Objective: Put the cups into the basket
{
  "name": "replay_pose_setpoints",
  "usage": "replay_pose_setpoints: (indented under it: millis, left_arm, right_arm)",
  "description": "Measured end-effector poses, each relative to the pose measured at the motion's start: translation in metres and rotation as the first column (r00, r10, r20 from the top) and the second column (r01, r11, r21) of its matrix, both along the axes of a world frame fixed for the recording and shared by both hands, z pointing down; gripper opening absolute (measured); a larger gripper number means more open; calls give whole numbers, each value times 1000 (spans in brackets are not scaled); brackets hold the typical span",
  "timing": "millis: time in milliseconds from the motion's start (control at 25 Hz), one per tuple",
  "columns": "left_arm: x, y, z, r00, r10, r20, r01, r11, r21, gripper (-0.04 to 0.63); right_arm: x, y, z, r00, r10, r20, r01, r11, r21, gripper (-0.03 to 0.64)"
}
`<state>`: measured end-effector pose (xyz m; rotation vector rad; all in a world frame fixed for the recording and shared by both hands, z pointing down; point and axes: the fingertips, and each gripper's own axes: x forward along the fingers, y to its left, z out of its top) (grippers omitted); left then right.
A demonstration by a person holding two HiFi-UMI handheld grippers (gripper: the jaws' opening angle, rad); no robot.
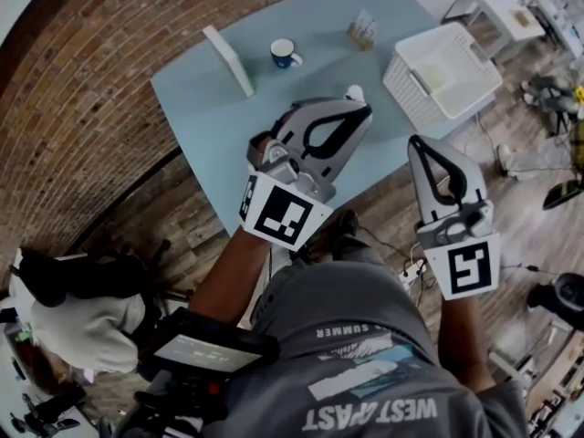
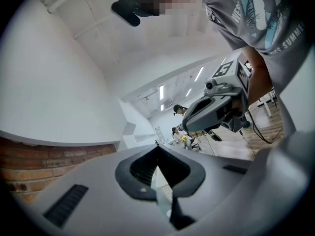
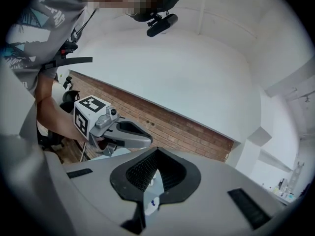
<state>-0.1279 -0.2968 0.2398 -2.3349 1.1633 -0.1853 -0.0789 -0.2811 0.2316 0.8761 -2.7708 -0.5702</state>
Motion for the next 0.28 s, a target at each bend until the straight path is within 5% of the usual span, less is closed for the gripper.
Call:
replay_pose_setpoints:
  millis: [280]
  left_arm:
    - [-9, 26, 0, 999, 22, -37, -22, 1000, 12, 0]
  right_arm:
    - [-9, 38, 15, 1000, 3, -20, -4, 999, -47, 11]
